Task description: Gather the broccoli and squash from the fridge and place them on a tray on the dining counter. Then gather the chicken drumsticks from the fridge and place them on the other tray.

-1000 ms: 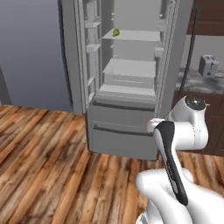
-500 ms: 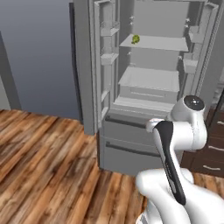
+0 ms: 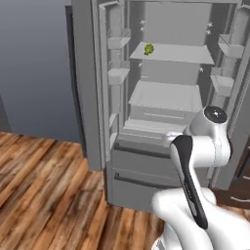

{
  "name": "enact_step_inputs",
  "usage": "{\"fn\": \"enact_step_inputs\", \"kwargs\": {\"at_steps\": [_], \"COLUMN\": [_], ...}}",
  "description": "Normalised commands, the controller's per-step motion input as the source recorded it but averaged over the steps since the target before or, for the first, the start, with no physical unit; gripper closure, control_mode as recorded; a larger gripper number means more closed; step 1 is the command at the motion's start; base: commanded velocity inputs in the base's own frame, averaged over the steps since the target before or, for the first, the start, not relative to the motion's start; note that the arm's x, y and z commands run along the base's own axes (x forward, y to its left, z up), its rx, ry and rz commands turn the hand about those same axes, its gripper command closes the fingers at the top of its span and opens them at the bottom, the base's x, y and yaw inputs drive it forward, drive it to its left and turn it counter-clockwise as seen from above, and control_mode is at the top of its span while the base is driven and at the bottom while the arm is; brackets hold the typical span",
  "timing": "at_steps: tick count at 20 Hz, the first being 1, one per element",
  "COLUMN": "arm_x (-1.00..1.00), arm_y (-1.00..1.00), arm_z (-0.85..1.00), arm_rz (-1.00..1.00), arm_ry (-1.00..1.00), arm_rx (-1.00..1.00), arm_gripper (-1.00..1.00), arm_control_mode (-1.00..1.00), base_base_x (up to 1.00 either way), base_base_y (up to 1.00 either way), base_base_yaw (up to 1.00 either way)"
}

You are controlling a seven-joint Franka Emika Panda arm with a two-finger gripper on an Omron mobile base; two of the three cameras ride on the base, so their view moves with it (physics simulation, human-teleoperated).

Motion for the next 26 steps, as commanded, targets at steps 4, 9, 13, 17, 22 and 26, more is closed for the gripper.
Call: {"fn": "enact_step_inputs", "kwargs": {"at_steps": [4, 9, 13, 17, 22, 26], "arm_x": [0.00, 0.00, 0.00, 0.00, 0.00, 0.00], "arm_y": [0.00, 0.00, 0.00, 0.00, 0.00, 0.00], "arm_z": [0.00, 0.00, 0.00, 0.00, 0.00, 0.00], "arm_rz": [0.00, 0.00, 0.00, 0.00, 0.00, 0.00], "arm_ry": [0.00, 0.00, 0.00, 0.00, 0.00, 0.00], "arm_rx": [0.00, 0.00, 0.00, 0.00, 0.00, 0.00], "arm_gripper": [-1.00, -1.00, -1.00, -1.00, -1.00, -1.00], "arm_control_mode": [1.00, 1.00, 1.00, 1.00, 1.00, 1.00], "base_base_x": [0.25, 0.61, 0.60, 0.37, 0.54, 0.46], "base_base_y": [0.13, 0.11, 0.25, 0.51, 0.18, -0.06], "base_base_yaw": [-0.19, -0.19, -0.29, -0.39, -0.29, -0.12]}}
